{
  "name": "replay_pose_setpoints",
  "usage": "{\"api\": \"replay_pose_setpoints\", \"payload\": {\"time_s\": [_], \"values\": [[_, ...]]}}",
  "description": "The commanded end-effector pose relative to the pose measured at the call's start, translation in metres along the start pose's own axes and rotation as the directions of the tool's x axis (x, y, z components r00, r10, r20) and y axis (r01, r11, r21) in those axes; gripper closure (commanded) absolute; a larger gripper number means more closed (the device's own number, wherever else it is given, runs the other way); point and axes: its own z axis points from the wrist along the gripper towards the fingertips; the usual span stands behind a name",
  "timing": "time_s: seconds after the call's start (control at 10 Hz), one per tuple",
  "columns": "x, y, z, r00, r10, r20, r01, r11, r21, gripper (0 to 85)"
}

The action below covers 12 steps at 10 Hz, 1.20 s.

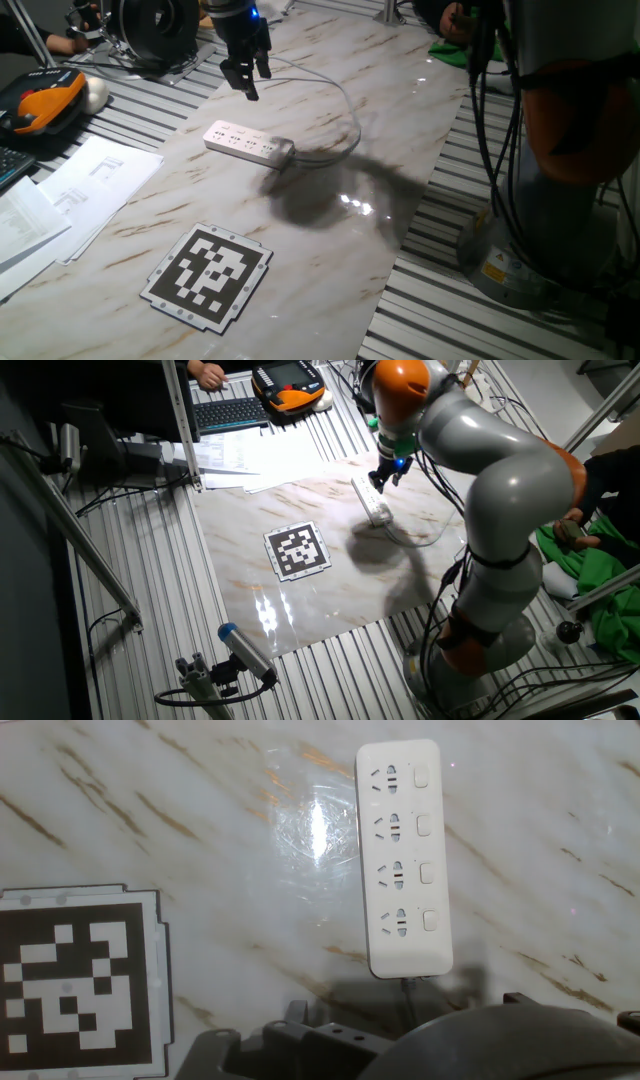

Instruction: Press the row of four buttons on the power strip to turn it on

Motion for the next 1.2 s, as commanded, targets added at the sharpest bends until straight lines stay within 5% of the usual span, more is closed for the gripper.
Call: {"api": "replay_pose_setpoints", "payload": {"time_s": [0.0, 1.1], "values": [[0.0, -0.0001, 0.0, 0.995, -0.026, -0.1, 0.026, 1.0, 0.003, 85.0], [0.0015, -0.0001, -0.0001, 0.996, 0.059, -0.072, -0.058, 0.998, 0.015, 85.0]]}}
